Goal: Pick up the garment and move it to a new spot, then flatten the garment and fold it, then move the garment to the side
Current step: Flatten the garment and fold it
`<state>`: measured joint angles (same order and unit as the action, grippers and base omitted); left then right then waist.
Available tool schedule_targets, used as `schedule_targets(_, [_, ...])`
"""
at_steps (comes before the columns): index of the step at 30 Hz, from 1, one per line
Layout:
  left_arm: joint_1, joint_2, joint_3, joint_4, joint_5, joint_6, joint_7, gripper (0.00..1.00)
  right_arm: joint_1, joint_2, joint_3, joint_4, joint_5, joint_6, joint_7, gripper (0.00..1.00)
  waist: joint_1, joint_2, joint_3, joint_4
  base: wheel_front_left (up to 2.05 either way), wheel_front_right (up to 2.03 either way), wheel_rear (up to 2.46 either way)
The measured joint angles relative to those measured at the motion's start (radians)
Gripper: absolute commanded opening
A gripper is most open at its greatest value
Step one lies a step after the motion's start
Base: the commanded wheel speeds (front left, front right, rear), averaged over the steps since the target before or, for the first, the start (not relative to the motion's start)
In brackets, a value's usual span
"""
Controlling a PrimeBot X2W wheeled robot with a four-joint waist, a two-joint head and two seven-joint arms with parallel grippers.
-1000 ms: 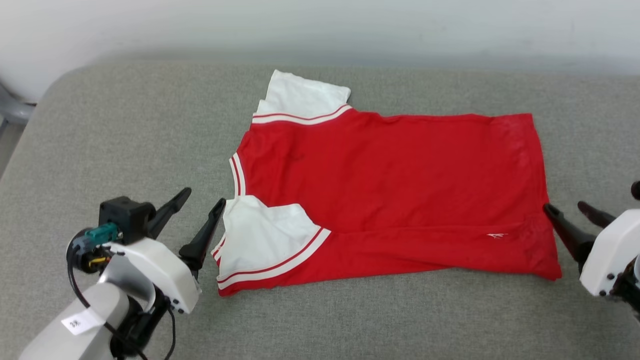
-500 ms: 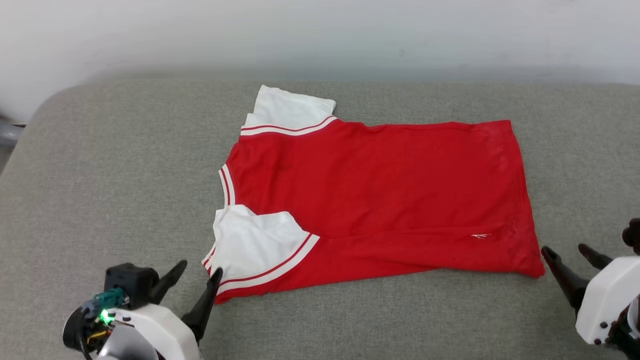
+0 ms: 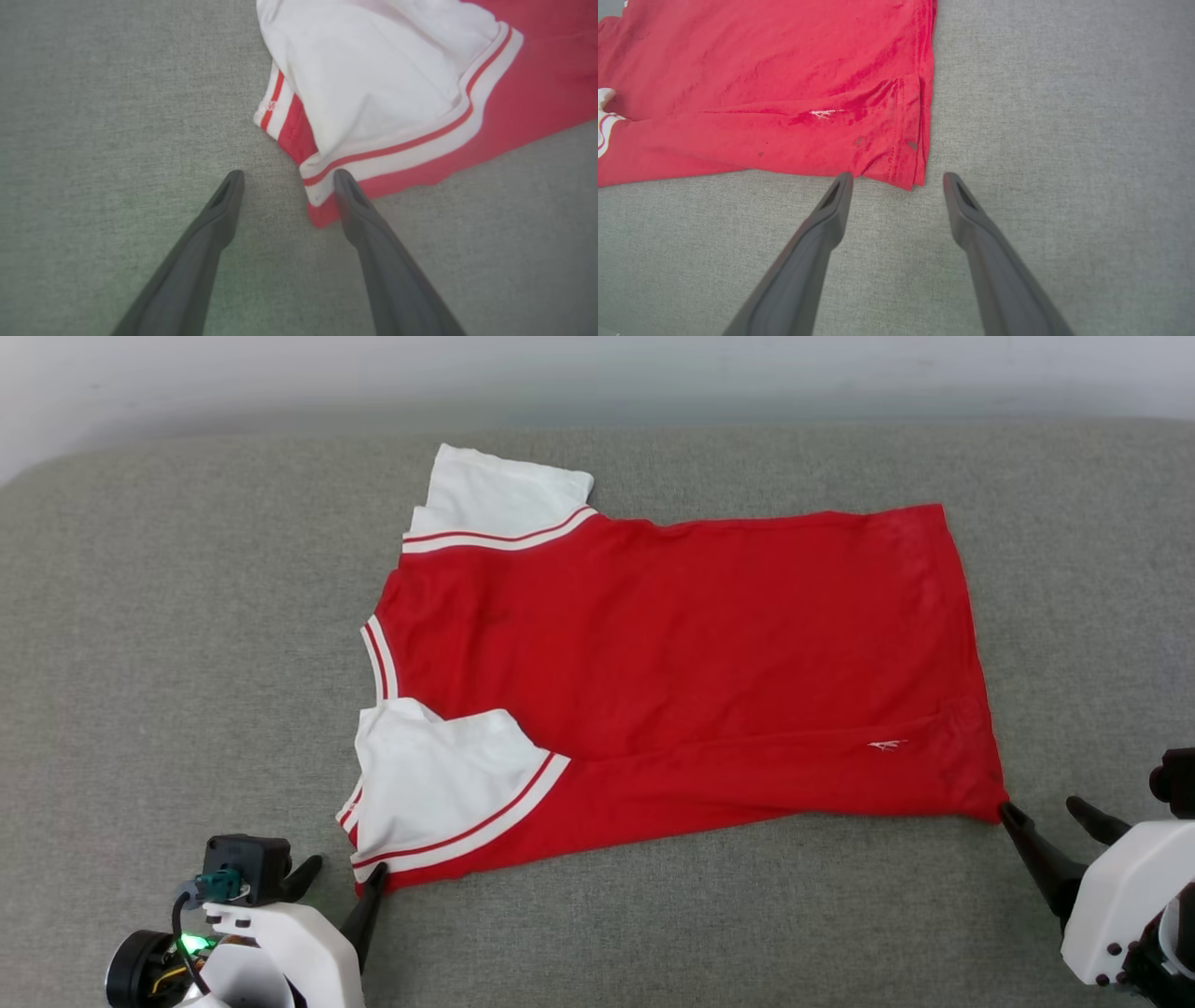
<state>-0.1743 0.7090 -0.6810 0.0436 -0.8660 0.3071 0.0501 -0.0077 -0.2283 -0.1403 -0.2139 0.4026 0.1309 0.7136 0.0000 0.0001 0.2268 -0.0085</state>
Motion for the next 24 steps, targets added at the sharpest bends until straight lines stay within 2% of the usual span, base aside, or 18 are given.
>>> schedule_targets(3, [-0.010, -0.002, -0.006, 0.036, 0.004, -0.001, 0.002, 1.00, -0.006, -0.001, -0.002, -0.001, -0.003, 0.000, -0.001, 1.00, 0.0000, 0.0000, 0.016, -0.004, 0.00, 0.00, 0.00])
schedule_targets(9, [-0.040, -0.021, -0.020, 0.095, -0.009, -0.031, 0.031, 1.00, -0.013, -0.004, -0.005, 0.003, -0.002, 0.000, -0.011, 1.00, 0.0000, 0.0000, 0.049, -0.011, 0.00, 0.00, 0.00])
schedule_targets(10, [-0.044, -0.023, -0.023, 0.102, -0.013, -0.039, 0.039, 0.55, -0.014, -0.004, -0.005, 0.005, -0.002, 0.000, -0.013, 1.00, 0.0000, 0.0000, 0.052, -0.011, 0.00, 0.00, 0.00])
schedule_targets(11, [-0.052, -0.025, -0.027, 0.105, -0.021, -0.051, 0.052, 0.00, -0.014, -0.004, -0.005, 0.007, -0.002, 0.000, -0.016, 1.00, -0.0001, 0.0000, 0.054, -0.010, 0.00, 0.00, 0.00])
schedule_targets(16, [-0.068, -0.036, -0.038, 0.106, -0.036, -0.094, 0.071, 0.00, -0.016, -0.019, 0.003, 0.014, -0.018, 0.000, -0.016, 1.00, 0.0000, 0.0000, 0.054, 0.001, 0.00, 0.00, 0.00])
schedule_targets(24, [-0.068, -0.034, -0.038, 0.037, -0.018, -0.103, 0.031, 0.00, -0.043, -0.019, 0.005, 0.063, -0.045, 0.000, -0.008, 1.00, 0.0001, 0.0000, 0.030, 0.038, 0.00, 0.00, 0.00])
